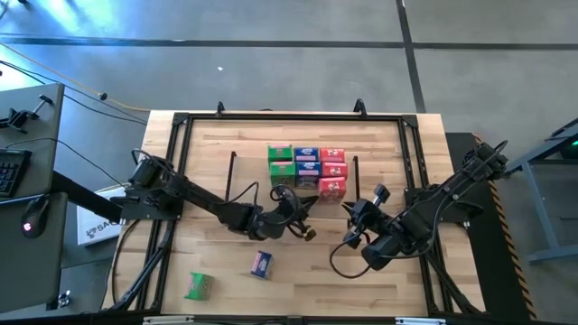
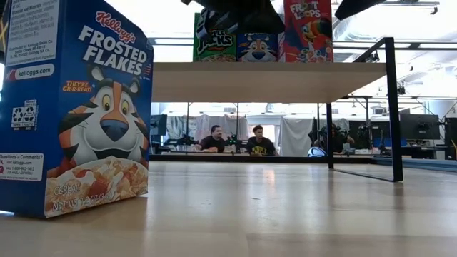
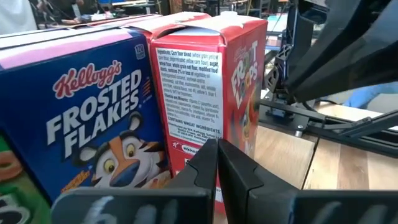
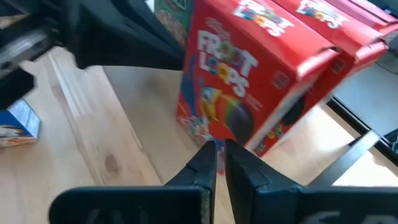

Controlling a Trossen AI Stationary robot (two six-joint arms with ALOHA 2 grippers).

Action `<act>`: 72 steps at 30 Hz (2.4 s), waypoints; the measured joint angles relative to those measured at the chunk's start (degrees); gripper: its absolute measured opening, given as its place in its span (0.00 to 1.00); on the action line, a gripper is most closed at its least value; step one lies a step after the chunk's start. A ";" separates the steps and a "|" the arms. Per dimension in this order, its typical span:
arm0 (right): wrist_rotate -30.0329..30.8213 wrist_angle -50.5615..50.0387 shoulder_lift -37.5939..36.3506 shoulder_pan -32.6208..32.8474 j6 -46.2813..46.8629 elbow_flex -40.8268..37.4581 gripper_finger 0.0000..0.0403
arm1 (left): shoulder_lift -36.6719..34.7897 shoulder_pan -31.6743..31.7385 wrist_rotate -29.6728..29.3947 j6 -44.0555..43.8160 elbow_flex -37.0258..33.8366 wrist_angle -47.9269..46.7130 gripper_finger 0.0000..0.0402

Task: Stack cereal on shelf
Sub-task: Put the red cereal box on the shelf aligned with the other red cereal box, then put the blue cereal box on the shelf aligned with the other blue cereal box

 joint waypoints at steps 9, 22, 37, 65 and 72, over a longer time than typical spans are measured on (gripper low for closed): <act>-0.54 5.93 0.00 0.00 -6.56 0.01 0.04 | 0.00 1.07 0.81 0.00 -0.02 0.27 0.01; -0.83 9.30 0.00 0.00 -10.10 0.04 0.04 | 0.02 2.22 5.22 0.83 -0.02 1.11 0.01; -3.55 23.78 -0.15 3.54 -16.98 -6.43 0.01 | -21.29 -7.85 22.62 -9.47 0.05 -33.17 0.01; -8.33 34.35 -0.13 3.48 -32.44 -8.31 0.00 | -10.70 -14.35 40.05 -61.91 7.95 -71.73 0.67; -8.62 34.31 -0.11 3.50 -32.56 -8.31 0.00 | -4.68 -14.33 43.40 -60.27 14.07 -74.17 0.67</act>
